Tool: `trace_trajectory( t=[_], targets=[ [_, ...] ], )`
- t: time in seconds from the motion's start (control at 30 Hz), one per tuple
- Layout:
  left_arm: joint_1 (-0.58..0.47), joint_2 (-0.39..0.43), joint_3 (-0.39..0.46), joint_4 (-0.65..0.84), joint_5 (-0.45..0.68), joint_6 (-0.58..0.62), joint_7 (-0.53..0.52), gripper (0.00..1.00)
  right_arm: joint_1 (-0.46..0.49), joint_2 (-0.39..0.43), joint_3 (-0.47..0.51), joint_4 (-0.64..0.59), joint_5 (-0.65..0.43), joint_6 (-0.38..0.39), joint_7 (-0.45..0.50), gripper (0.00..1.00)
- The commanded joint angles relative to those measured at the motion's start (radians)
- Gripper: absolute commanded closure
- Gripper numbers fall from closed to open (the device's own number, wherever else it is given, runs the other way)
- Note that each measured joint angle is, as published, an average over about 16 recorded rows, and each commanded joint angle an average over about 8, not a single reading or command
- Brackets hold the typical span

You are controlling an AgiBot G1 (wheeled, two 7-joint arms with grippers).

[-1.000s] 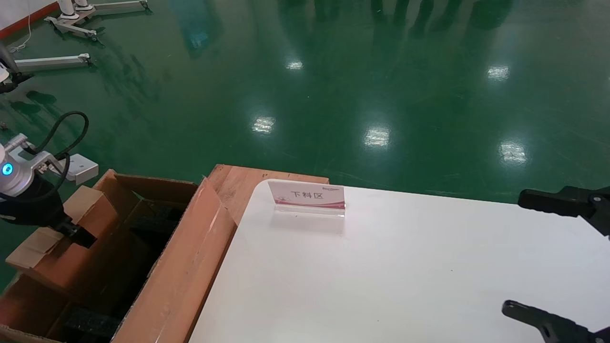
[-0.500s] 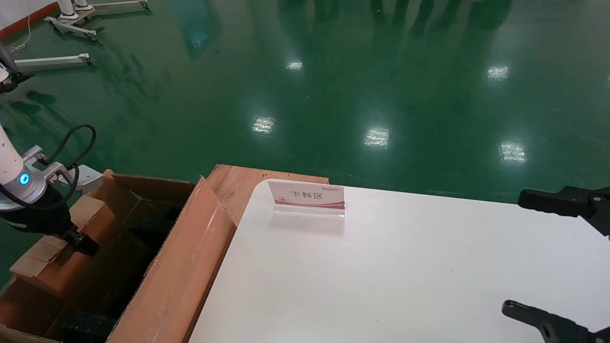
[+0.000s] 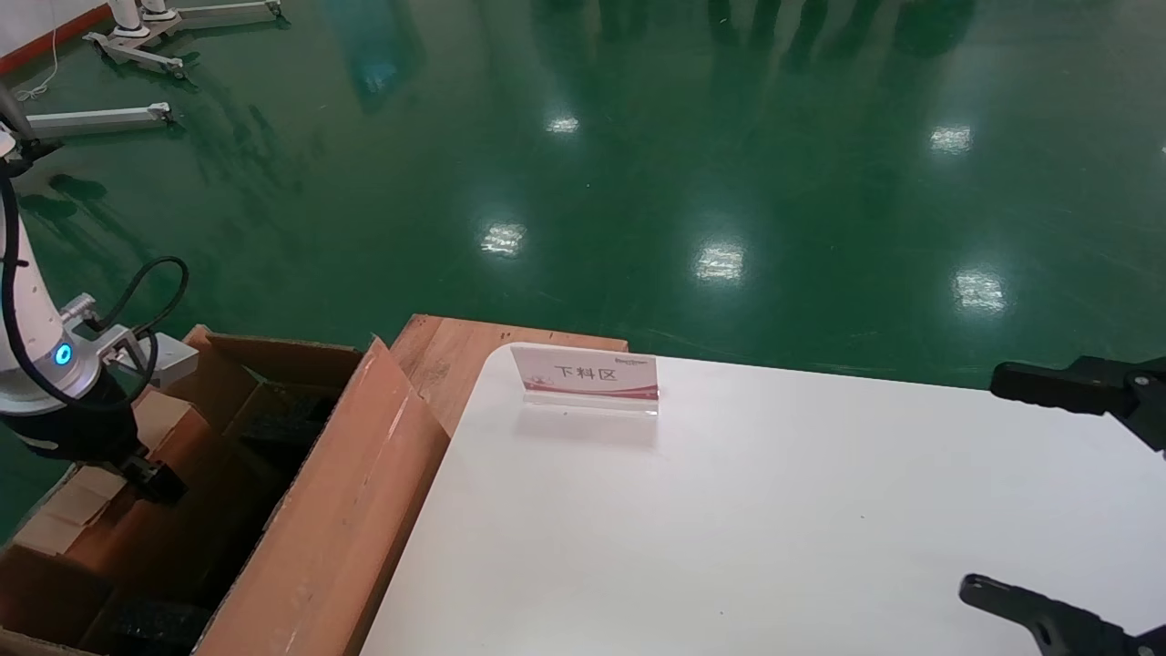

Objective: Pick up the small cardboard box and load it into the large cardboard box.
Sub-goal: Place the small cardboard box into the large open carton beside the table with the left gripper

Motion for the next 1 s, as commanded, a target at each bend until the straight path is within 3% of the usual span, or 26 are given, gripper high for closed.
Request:
trace_trajectory(
  t=[0.03, 0.1, 0.17, 1.0],
  targets=[
    [0.007, 0.004, -0.001, 0.012, -0.005, 0.005, 0.001, 0.39, 0.0, 0.0, 0.0, 0.0, 0.0, 0.0, 0.0, 0.0],
    [0.009, 0.006, -0.002, 0.017, -0.007, 0.006, 0.001, 0.14, 0.0, 0.0, 0.0, 0.0, 0.0, 0.0, 0.0, 0.0],
    [0.011, 0.007, -0.002, 0.021, -0.009, 0.007, 0.002, 0.0, 0.0, 0.0, 0.0, 0.0, 0.0, 0.0, 0.0, 0.0],
    [0.006, 0.002, 0.0, 0.009, -0.002, 0.008, 0.001, 0.0, 0.0, 0.0, 0.0, 0.0, 0.0, 0.0, 0.0, 0.0]
  ],
)
